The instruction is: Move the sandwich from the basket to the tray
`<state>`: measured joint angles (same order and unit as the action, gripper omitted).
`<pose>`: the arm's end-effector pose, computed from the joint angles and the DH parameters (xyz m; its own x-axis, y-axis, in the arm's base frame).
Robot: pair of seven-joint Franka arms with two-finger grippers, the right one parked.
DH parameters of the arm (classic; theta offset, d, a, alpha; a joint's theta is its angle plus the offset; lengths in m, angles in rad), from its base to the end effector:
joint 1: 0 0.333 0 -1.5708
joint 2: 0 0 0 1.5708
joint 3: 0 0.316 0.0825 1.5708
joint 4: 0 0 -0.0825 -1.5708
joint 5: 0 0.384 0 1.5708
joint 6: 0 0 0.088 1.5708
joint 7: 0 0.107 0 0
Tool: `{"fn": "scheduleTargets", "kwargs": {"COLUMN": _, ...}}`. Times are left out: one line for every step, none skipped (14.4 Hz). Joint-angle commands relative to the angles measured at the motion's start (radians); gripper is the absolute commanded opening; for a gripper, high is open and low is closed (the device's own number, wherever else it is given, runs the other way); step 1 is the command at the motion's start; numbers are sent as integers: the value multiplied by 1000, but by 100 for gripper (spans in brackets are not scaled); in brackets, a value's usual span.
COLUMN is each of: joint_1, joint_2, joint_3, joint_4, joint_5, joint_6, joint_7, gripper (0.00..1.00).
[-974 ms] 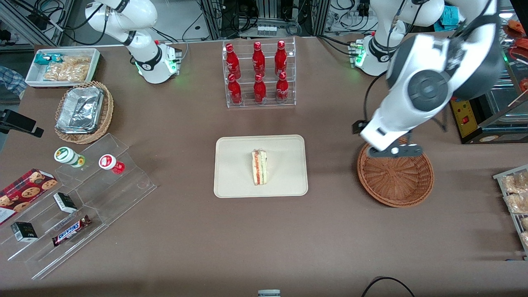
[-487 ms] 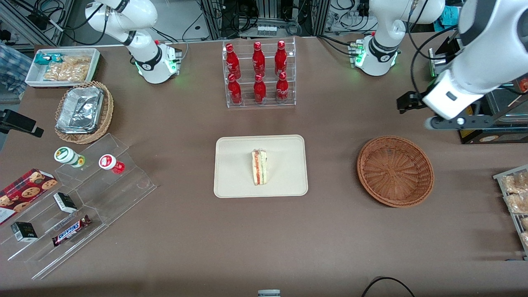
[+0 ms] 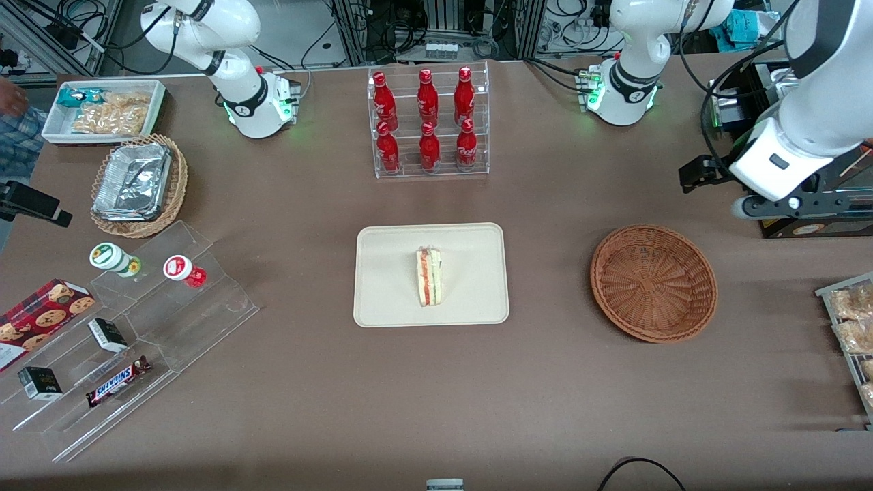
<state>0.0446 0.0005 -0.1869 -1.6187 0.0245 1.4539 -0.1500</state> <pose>0.5343 -0.0736 0.5928 0.9872 0.0123 -0.1590 0.0046 -0.9988 -0.0487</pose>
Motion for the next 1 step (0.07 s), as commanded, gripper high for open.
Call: {"fn": "scheduleTargets", "kwargs": {"joint_1": 37, "joint_2": -13, "joint_3": -14, "joint_4": 16, "joint_5": 9, "joint_6": 11, "joint_7": 30, "gripper": 100}}
